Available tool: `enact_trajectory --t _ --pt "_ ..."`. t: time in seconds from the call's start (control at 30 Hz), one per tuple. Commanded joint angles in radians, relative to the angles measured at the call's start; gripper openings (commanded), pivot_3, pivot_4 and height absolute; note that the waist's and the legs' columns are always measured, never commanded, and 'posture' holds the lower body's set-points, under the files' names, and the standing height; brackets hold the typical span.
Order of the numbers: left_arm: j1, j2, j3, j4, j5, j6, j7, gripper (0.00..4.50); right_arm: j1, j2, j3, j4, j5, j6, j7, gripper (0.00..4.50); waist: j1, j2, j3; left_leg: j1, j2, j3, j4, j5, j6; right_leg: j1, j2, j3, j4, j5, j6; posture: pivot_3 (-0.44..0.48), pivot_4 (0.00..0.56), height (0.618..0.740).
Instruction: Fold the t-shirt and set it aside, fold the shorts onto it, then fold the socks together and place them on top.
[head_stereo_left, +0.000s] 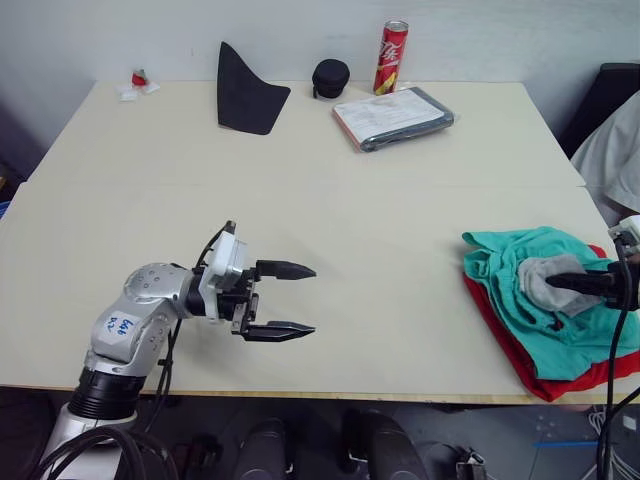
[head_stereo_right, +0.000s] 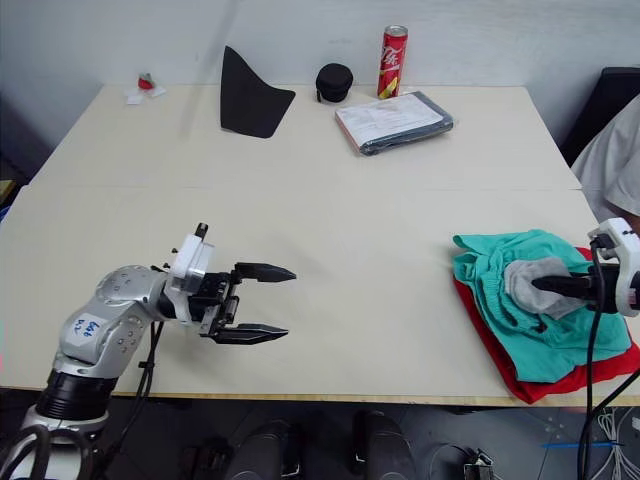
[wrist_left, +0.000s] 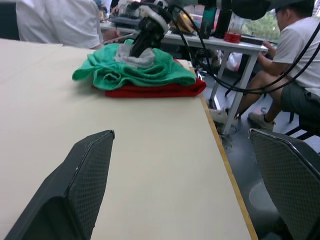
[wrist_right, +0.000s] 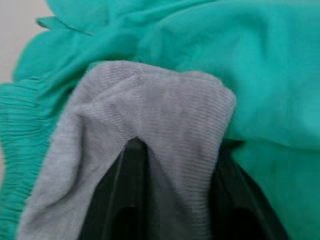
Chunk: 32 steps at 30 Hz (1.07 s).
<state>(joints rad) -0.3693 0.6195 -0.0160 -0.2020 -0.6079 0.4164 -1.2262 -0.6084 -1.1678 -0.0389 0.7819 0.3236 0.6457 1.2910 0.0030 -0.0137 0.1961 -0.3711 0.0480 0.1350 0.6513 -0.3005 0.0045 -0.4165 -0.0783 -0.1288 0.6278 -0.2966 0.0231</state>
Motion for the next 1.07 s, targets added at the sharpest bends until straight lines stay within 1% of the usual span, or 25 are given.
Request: enact_trajectory --t 0.03,0.13,0.2,0.3,0.37,0.4,0.47,0.53,0.63,0.7,0.73,0.77,0.83,0.93,1.07 --pt "0.0 0.035 0.037 -0.028 -0.022 0.005 -0.008 4.5 0.032 -0.102 -0.027 -0.014 -0.044 -0.082 0.057 2.8 0.0 0.001 0.001 0.0 0.0 0.0 0.0 0.0 0.0 0.0 0.0 0.0 0.0 0.0 0.0 0.0 0.15 0.74" --pt "0.022 0.052 0.073 -0.005 -0.002 -0.05 -0.014 4.5 0.065 -0.17 -0.059 -0.025 -0.059 -0.139 0.076 3.89 -0.001 0.004 0.003 0.0 0.0 0.0 0.0 0.0 0.0 0.0 0.0 0.0 0.0 0.0 0.0 0.0 0.15 0.74" --pt "0.044 0.087 0.084 0.011 0.03 -0.08 -0.028 4.5 0.07 -0.204 -0.075 -0.016 -0.07 -0.183 0.079 4.47 -0.005 0.005 0.003 0.001 0.0 0.001 0.0 0.0 0.0 0.0 0.0 0.0 0.0 0.0 0.0 0.0 0.15 0.74" --pt "0.106 0.144 0.138 0.046 0.073 -0.113 0.001 4.5 0.085 -0.242 -0.13 -0.063 -0.069 -0.286 0.084 4.47 -0.018 0.007 0.004 0.002 0.001 0.005 -0.001 -0.001 -0.001 -0.002 0.001 0.003 0.001 0.0 0.0 0.0 0.15 0.74" --pt "0.164 0.171 0.178 0.082 0.122 -0.173 0.024 4.5 0.112 -0.21 -0.186 -0.193 -0.032 -0.337 0.082 4.47 -0.03 0.007 0.004 0.002 0.001 0.007 -0.002 0.0 -0.001 -0.004 0.001 0.005 0.002 0.0 0.0 0.0 0.15 0.74" --pt "0.196 0.185 0.197 0.099 0.146 -0.193 0.038 4.5 0.137 -0.177 -0.214 -0.276 -0.014 -0.378 0.073 4.47 -0.032 0.007 0.004 0.002 0.002 0.007 -0.002 0.0 -0.001 -0.005 0.001 0.006 0.003 0.0 0.0 0.0 0.15 0.74" --pt "0.255 0.202 0.229 0.125 0.183 -0.244 0.048 4.5 0.196 -0.086 -0.255 -0.45 0.039 -0.426 0.057 4.47 -0.037 0.005 0.005 0.001 0.002 0.011 -0.003 -0.001 -0.002 -0.009 0.002 0.01 0.006 0.0 0.0 0.0 0.15 0.74" --pt "0.297 0.213 0.25 0.139 0.212 -0.294 0.058 4.5 0.248 0.019 -0.281 -0.588 0.073 -0.482 0.014 4.47 -0.036 0.001 0.004 0.002 0.004 0.012 -0.003 -0.001 -0.003 -0.01 0.003 0.012 0.007 0.0 0.0 0.0 0.15 0.74" --pt "0.353 0.228 0.288 0.178 0.258 -0.353 0.09 4.5 0.342 0.204 -0.228 -0.8 0.09 -0.605 -0.027 4.47 -0.025 -0.001 0.005 0.0 0.004 0.012 -0.003 -0.001 -0.003 -0.012 0.003 0.012 0.007 0.0 0.0 0.0 0.15 0.74" --pt "0.392 0.232 0.317 0.208 0.258 -0.387 0.088 4.5 0.373 0.309 -0.175 -0.874 0.076 -0.658 -0.063 4.47 -0.017 0.0 0.006 0.0 0.004 0.011 -0.004 -0.001 -0.003 -0.012 0.003 0.012 0.007 0.0 0.0 0.0 0.15 0.74" --pt "0.415 0.233 0.332 0.227 0.258 -0.401 0.086 4.5 0.375 0.364 -0.144 -0.888 0.066 -0.723 -0.064 4.47 -0.015 0.0 0.006 -0.001 0.003 0.012 -0.003 -0.002 -0.002 -0.012 0.002 0.012 0.008 0.0 0.0 0.0 0.15 0.74" --pt "0.439 0.231 0.348 0.245 0.273 -0.434 0.098 4.5 0.381 0.404 -0.109 -0.897 0.053 -0.745 -0.071 4.47 -0.014 0.0 0.006 -0.001 0.002 0.012 -0.003 -0.003 -0.001 -0.012 0.001 0.012 0.008 0.0 0.0 0.0 0.15 0.74" --pt "0.479 0.232 0.37 0.266 0.3 -0.478 0.115 4.5 0.389 0.463 -0.063 -0.867 0.025 -0.797 -0.084 4.47 -0.015 -0.001 0.006 0.0 0.001 0.013 -0.002 -0.004 0.001 -0.012 -0.001 0.013 0.008 0.0 0.0 0.0 0.15 0.74" --pt "0.514 0.224 0.404 0.252 0.3 -0.499 0.151 4.5 0.398 0.486 -0.017 -0.775 -0.017 -0.873 -0.062 4.47 -0.007 -0.002 0.005 0.0 0.001 0.013 0.0 -0.006 0.004 -0.011 -0.002 0.013 0.008 0.001 0.0 0.0 0.15 0.74" --pt "0.535 0.216 0.425 0.228 0.286 -0.515 0.171 4.5 0.377 0.492 0.001 -0.691 -0.035 -0.94 -0.059 4.47 -0.005 -0.002 0.005 0.0 0.0 0.013 0.001 -0.006 0.005 -0.011 -0.003 0.013 0.009 0.001 0.0 0.0 0.15 0.74"
